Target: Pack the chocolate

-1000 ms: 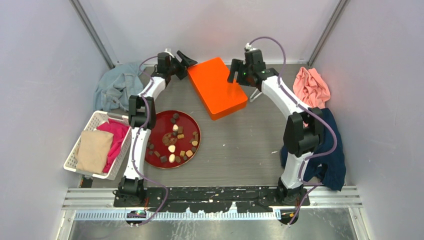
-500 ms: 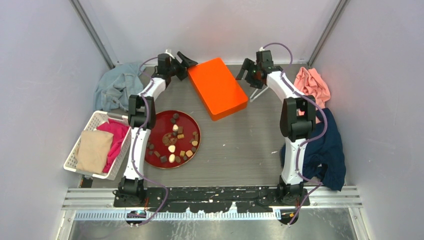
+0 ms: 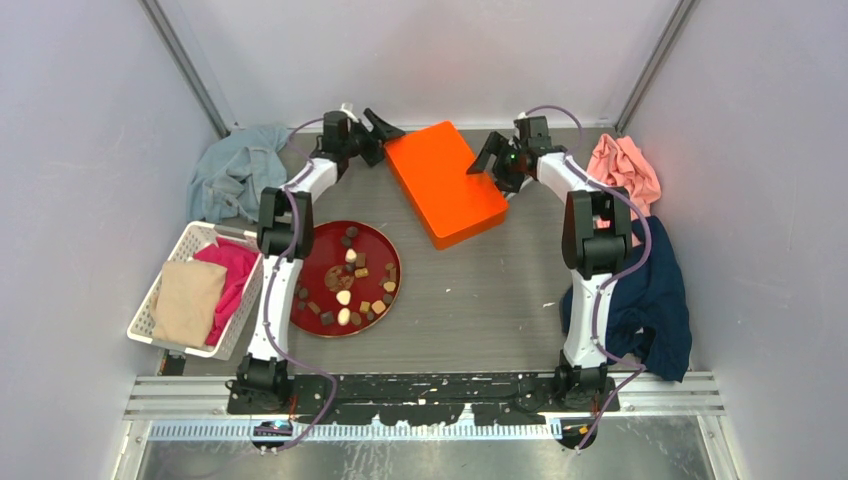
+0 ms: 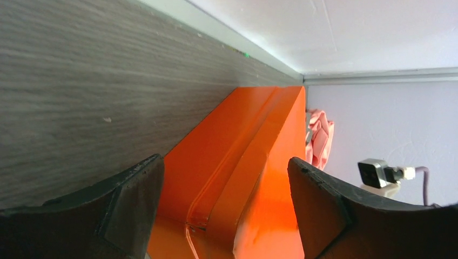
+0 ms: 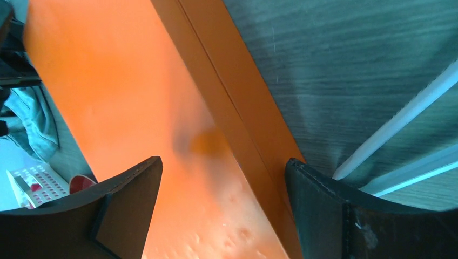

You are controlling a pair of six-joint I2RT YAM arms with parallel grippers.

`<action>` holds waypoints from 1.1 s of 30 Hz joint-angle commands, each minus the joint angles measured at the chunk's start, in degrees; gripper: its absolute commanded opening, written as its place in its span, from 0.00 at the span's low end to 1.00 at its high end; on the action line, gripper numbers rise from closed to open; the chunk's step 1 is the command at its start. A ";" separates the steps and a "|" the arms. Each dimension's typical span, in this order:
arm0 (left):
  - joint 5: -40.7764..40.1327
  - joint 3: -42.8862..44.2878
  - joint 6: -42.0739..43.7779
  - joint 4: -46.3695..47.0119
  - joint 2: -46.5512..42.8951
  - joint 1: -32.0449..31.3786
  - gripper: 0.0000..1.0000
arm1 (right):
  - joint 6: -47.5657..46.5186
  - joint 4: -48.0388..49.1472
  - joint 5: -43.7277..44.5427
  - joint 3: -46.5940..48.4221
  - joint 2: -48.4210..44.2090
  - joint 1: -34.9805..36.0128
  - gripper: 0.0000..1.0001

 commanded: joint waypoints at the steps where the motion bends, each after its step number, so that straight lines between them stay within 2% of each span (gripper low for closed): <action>1: 4.44 -4.29 -0.68 4.22 -7.59 -1.82 0.84 | -1.79 1.82 -2.38 -2.24 -2.69 0.13 0.89; 14: 8.39 -18.14 2.25 5.90 -16.84 -3.00 0.83 | -2.17 2.35 -7.11 -17.24 -12.47 0.34 0.88; 22: 9.21 -26.98 6.43 3.38 -24.21 -3.69 0.83 | -5.23 -2.33 -4.25 -18.90 -16.11 0.35 0.88; 26: 5.11 -23.97 14.79 -6.13 -26.72 -3.61 0.83 | -6.18 -6.22 1.79 -15.94 -17.46 0.33 0.90; 30: -3.35 -15.41 23.65 -19.73 -26.28 -3.13 0.84 | -7.30 -10.85 10.23 -8.56 -17.62 0.38 0.92; 33: -10.53 -9.47 29.59 -26.60 -26.69 -3.15 0.85 | -7.52 -12.22 14.53 -3.12 -17.80 0.39 0.93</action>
